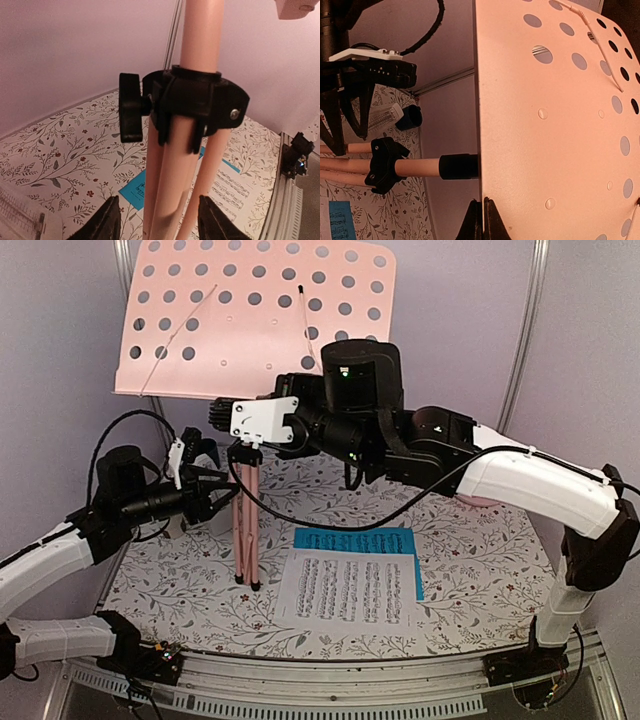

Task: Set up the instrument practice props

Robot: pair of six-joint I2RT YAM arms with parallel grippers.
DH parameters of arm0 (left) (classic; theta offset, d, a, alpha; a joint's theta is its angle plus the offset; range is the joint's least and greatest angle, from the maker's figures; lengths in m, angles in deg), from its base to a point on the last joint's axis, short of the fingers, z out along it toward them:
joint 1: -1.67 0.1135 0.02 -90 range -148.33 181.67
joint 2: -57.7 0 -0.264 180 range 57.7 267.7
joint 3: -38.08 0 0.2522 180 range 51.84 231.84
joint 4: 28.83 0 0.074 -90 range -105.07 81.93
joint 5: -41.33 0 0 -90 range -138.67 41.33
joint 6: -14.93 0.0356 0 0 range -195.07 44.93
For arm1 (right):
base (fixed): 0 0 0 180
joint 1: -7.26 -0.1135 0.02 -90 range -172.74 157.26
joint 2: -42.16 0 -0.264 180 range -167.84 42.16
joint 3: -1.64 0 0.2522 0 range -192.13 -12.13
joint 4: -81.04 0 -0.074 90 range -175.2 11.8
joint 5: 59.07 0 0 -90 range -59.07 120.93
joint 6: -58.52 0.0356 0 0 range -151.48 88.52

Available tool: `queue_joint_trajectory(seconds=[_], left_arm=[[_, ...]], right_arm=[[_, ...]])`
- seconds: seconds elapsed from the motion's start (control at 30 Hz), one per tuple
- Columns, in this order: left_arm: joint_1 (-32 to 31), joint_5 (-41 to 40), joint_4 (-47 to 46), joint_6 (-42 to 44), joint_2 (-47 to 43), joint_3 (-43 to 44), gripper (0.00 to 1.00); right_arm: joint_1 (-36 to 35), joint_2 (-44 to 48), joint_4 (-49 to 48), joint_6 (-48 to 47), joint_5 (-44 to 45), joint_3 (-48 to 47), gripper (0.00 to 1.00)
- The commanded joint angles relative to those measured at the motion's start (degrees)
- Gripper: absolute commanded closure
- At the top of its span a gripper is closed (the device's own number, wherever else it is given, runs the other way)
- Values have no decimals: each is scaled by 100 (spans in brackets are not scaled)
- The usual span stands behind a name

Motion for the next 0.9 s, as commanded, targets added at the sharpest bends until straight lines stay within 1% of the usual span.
queue_joint_trajectory(seconds=[0.0,0.17,0.4,0.47,0.63,0.87], left_arm=[[-147,90,-814,166,275,-115,48],[-242,225,-965,282,511,-98,57],[-331,166,-1143,290,610,-98,79],[-331,139,-1191,289,625,-104,83],[-361,16,-1299,258,613,-186,100],[-397,-133,-1454,281,360,-396,100]], right_arm=[[-97,921,-2464,-321,114,-98,100],[-173,1013,-2712,-525,66,119,100],[-269,1092,-3124,-916,56,416,100],[-288,1111,-3182,-976,41,477,100],[-324,1181,-3299,-1007,-18,710,100],[-399,1288,-3487,-958,-61,1087,100]])
